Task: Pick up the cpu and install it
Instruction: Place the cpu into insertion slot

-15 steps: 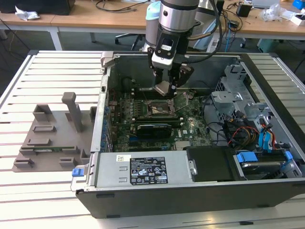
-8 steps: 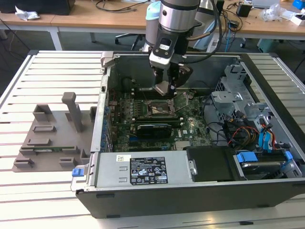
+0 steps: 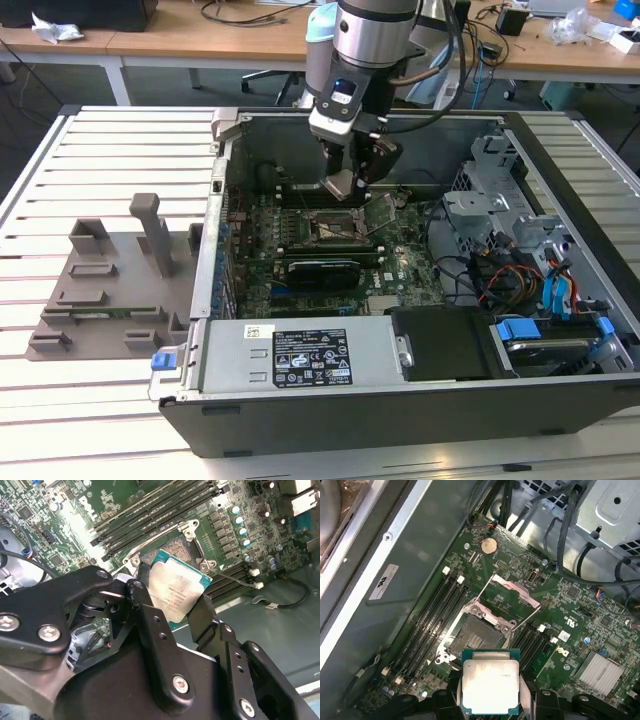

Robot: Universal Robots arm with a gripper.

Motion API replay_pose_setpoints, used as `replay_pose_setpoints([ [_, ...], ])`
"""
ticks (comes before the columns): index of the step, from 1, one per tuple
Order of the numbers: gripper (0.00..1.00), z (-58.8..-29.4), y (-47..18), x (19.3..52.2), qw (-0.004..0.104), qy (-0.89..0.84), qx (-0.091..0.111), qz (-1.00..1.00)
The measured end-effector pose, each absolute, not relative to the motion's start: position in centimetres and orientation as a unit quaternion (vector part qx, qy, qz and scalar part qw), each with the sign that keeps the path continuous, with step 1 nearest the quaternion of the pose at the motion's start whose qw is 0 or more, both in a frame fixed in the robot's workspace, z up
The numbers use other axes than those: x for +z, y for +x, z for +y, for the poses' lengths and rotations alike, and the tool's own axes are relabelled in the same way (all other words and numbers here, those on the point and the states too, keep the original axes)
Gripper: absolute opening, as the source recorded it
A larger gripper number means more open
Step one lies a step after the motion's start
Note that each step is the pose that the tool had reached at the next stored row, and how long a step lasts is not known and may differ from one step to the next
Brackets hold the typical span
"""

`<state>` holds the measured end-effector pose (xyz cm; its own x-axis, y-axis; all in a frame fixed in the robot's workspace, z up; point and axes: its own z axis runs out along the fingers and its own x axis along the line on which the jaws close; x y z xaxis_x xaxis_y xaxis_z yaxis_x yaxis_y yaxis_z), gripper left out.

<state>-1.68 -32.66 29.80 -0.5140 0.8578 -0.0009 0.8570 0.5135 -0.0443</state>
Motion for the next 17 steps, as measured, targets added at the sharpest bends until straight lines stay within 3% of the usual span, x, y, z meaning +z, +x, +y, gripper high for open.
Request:
replay_pose_setpoints([
  [17, 0.55, -32.67, -1.68, 29.80, 0.012, -0.545, 0.019, -0.838],
])
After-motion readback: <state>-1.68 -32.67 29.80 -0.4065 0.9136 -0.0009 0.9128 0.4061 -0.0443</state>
